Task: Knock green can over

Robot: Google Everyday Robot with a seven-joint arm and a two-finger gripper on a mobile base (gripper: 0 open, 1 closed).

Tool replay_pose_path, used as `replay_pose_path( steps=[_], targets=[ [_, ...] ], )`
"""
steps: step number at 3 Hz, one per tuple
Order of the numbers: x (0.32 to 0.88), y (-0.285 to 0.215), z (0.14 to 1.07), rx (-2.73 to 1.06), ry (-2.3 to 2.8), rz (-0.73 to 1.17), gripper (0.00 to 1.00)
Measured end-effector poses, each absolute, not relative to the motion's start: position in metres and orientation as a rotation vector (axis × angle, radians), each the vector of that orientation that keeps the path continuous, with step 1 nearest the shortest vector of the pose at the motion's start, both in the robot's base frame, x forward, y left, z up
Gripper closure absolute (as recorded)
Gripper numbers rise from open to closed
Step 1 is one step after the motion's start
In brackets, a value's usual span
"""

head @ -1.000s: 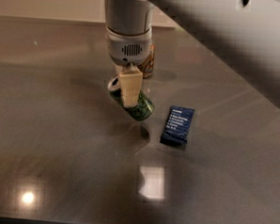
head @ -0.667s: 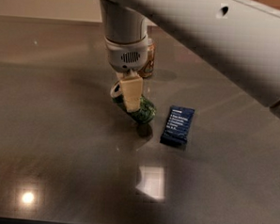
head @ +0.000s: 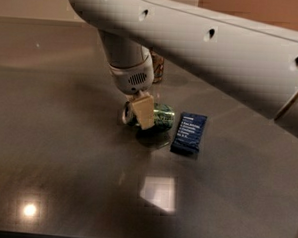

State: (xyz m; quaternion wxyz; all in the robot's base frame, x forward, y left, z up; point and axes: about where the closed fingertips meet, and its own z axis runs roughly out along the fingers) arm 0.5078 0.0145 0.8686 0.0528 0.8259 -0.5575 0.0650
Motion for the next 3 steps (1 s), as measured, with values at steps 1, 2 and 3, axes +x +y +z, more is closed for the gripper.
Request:
replay_pose_path(
  steps=[1,2,3],
  targets=[
    [0.502,0.014,0.857,2.518,-1.6,0.226,0.13],
    [0.492,0.008,0.847,2.525,-1.525,0.189,0.0],
    [0.492,0.008,0.847,2.527,-1.525,0.188,0.0]
  ],
)
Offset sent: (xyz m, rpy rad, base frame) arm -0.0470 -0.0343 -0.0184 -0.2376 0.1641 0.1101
